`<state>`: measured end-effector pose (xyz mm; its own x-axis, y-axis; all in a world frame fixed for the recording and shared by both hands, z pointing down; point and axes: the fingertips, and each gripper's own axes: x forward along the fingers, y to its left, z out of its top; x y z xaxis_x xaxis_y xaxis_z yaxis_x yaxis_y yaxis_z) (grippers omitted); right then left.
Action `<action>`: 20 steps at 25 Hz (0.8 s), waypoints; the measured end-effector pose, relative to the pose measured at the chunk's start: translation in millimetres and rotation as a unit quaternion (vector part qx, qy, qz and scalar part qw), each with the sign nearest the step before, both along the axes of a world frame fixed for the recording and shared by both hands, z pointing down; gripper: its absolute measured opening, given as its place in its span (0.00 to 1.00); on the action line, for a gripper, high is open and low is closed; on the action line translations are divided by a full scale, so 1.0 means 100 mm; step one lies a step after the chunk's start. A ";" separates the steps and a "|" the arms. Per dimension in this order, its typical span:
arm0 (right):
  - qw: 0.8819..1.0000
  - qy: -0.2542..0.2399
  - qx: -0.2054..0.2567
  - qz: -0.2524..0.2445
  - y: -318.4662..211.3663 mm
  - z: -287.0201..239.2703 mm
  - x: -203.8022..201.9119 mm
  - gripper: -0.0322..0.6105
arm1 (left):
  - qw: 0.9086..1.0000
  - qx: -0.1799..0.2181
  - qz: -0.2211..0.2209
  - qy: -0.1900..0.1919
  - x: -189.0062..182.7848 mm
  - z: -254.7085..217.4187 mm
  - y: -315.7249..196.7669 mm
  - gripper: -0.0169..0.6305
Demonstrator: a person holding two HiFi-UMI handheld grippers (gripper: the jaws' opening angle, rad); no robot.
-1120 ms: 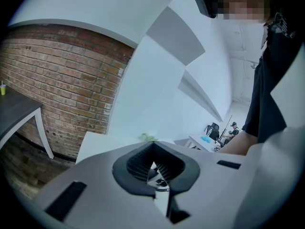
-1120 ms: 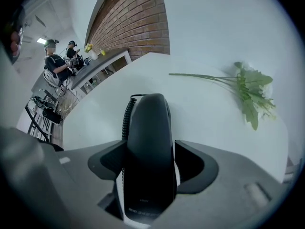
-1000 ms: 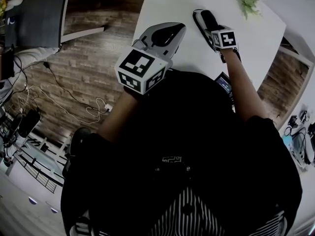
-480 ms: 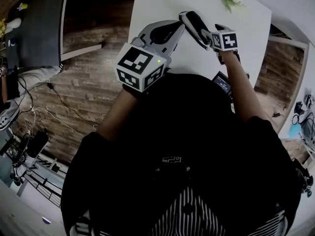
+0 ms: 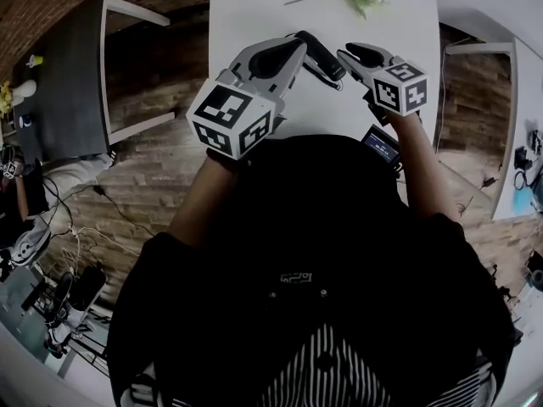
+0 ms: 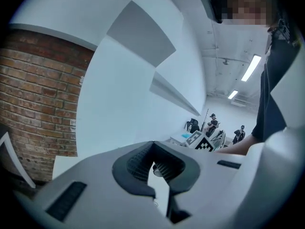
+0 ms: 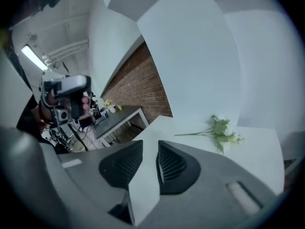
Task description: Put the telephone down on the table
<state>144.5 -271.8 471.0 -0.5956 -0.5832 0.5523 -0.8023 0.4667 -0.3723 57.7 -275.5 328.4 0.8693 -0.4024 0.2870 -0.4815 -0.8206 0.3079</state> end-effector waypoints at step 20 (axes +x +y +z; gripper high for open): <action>0.981 -0.061 0.181 0.025 0.23 -1.63 -0.03 0.05 | 0.998 0.036 0.048 0.029 0.30 -0.28 0.05 0.04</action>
